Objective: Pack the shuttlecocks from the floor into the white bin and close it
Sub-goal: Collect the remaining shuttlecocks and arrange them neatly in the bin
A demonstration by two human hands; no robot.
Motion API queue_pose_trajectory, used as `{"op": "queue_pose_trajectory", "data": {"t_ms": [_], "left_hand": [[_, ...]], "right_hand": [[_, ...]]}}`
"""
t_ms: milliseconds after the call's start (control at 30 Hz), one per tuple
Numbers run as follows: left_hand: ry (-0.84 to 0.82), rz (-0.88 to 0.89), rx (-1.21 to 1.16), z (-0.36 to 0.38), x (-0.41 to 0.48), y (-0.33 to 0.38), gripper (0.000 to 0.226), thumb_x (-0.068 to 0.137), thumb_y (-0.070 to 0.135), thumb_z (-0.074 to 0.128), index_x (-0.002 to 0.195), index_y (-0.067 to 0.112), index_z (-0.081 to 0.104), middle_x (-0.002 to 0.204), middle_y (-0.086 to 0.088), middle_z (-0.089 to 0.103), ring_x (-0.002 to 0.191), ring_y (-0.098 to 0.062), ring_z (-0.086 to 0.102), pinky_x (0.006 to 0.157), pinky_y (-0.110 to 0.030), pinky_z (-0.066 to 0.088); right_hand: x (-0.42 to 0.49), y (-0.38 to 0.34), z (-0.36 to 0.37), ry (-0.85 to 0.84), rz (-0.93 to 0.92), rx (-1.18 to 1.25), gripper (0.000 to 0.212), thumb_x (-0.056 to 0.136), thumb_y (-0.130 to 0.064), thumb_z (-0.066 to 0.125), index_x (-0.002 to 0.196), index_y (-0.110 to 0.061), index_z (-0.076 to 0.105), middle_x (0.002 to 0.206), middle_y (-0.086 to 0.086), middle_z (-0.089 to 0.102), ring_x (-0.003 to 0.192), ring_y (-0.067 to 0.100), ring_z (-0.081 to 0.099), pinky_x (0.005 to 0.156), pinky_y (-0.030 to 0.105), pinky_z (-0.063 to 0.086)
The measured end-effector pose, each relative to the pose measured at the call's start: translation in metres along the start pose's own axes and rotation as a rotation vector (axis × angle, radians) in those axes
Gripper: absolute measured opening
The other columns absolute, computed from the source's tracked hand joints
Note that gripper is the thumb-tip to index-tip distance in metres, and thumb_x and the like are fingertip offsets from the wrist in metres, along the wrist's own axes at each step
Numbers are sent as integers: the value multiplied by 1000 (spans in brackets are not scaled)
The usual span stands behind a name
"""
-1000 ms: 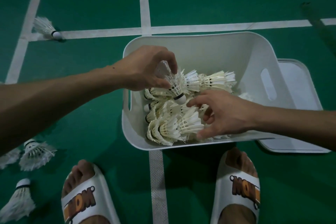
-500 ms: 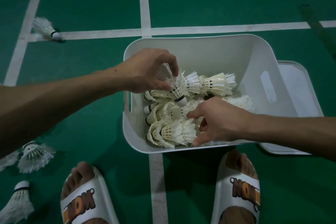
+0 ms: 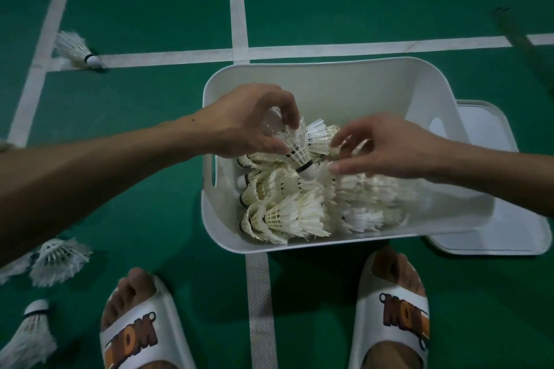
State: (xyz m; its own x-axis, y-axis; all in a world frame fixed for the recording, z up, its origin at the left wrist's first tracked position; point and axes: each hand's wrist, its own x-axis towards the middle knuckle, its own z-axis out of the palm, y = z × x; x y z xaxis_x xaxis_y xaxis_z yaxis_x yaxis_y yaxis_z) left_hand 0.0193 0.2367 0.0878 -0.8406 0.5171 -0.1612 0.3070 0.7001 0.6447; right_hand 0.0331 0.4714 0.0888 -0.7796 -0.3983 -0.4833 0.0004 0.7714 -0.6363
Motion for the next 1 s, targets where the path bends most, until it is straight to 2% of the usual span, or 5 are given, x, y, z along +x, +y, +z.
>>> {"op": "queue_pose_trajectory", "data": {"t_ms": [133,600,800,900,1000], "left_hand": [[-9,35,-56,4,0,12,30,70,25,82,91,28,61,96,15,58,80,5,54,70,-14,46],[-14,-4,-63,6,5,18,41,68,20,83,97,33,57,97,19,54,80,3,57,64,-8,46],[-19,-26,11,10,9,13,44,69,20,82,102,37,58,111,9,55,92,-8,56,74,-15,42],[-14,-48,58,10,10,12,44,70,20,82,107,32,62,114,8,57,92,-9,58,76,-19,44],[3,-70,73,8,9,11,40,71,22,82,106,29,66,93,17,58,72,8,52,59,-5,36]], "right_hand": [[5,-7,0,81,-42,205,84,51,-44,82,127,-36,48,113,-3,63,95,10,67,75,33,60],[-4,5,-4,-44,-42,97,81,68,-12,82,127,-52,43,95,6,50,70,12,49,64,30,51],[-10,10,-5,-96,-85,-74,62,74,-17,67,122,-54,53,82,-35,54,72,10,51,75,39,52],[-12,9,-7,-104,-80,-95,46,79,-20,64,112,-51,61,90,-12,61,83,33,58,84,49,49],[-14,12,-6,-113,-106,-105,48,85,-14,63,121,-44,55,99,-11,56,91,28,56,76,42,46]]}}
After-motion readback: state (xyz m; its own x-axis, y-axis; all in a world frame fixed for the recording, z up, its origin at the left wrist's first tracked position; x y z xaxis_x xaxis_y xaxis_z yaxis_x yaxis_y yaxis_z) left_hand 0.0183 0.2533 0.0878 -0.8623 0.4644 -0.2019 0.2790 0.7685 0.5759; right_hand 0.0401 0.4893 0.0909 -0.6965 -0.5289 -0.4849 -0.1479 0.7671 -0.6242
